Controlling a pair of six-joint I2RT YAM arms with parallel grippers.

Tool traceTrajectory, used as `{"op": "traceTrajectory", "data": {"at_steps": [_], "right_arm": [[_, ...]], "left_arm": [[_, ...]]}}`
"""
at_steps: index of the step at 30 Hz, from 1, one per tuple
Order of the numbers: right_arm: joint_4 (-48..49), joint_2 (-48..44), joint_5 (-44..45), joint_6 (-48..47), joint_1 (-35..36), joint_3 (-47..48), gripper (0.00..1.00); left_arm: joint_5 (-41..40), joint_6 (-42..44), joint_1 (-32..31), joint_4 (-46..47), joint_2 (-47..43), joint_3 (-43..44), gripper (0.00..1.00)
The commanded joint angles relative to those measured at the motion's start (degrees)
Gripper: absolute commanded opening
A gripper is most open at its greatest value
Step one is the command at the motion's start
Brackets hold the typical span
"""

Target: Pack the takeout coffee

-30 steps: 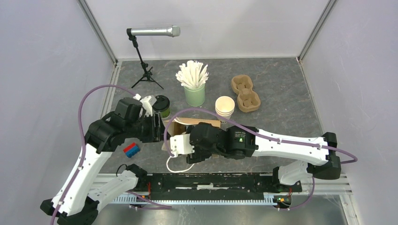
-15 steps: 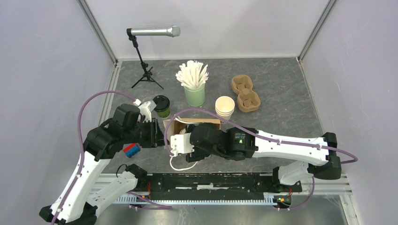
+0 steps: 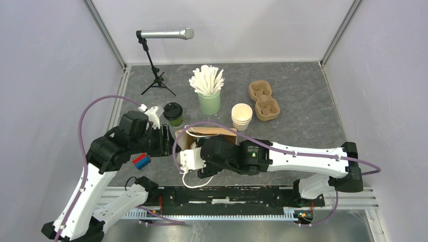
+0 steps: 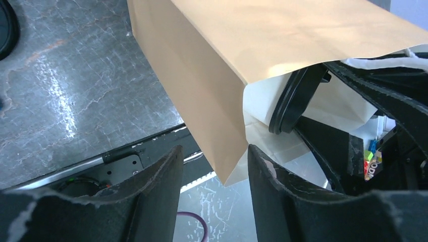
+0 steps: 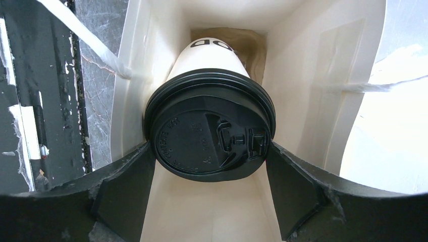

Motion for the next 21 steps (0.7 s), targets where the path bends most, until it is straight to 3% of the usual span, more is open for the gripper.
{"op": "traceTrajectory", "data": {"at_steps": [1, 12, 17, 21], "right_arm": [[2.44, -1.13, -0.57, -0.3, 0.48, -0.87, 0.81], [3.51, -2.07, -0.66, 0.85, 0.56, -2.11, 0.81], [3.84, -2.44, -0.08, 1.15, 0.56, -2.68, 0.81], [5.11, -2.99, 0.89, 1.64, 0.56, -3.36, 0.81]], "left_arm": [[-4.1, -2.08, 0.23, 1.76, 0.26, 2.81, 0.56], [-2.83, -2.07, 0.2, 9.54, 2.08, 0.88, 0.52], [-2.15, -1.6, 0.21, 9.81, 1.85, 0.62, 0.38], [-1.38, -1.16, 0.22, 8.85, 1.22, 0.13, 0.44]]}}
